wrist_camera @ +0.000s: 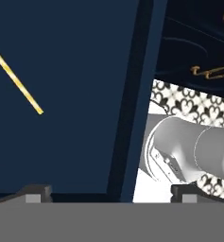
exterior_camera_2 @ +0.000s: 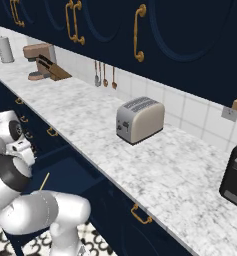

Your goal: Take a straw from the drawer in front and place it inside the glass cup on the dining counter.

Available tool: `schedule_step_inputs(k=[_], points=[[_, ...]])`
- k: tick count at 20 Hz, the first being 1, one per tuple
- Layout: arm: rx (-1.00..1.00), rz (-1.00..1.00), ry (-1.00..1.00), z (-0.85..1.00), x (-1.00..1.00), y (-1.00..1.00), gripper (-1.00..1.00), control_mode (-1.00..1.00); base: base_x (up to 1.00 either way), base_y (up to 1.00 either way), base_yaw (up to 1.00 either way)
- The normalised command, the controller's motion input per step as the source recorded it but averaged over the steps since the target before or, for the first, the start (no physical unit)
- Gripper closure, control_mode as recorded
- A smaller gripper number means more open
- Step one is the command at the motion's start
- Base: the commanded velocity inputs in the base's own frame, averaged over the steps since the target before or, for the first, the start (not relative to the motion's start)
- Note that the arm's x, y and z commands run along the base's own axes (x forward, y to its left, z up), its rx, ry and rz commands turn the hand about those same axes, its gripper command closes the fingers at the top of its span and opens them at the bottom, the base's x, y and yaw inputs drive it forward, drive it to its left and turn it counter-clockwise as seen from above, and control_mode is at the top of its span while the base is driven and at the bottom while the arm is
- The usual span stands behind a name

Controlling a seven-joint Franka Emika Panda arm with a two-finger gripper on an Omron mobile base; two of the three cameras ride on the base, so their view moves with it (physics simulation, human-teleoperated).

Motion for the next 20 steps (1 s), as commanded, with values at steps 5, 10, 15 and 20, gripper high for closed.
schedule_step_inputs(k=[5,10,15,20], points=[[0.0,0.14,-0.23,-0.61,0.44,-0.04,-1.0,-1.0,0.0,0.0,0.0],[0.2,0.29,-0.35,-0.65,0.03,-0.29,-1.0,-1.0,0.0,0.0,0.0],[0.33,0.26,-0.01,-0.35,0.09,-0.37,-1.0,-1.0,0.0,0.0,0.0],[0.2,0.21,0.06,-0.26,0.47,-0.16,-1.0,-1.0,0.0,0.0,0.0]])
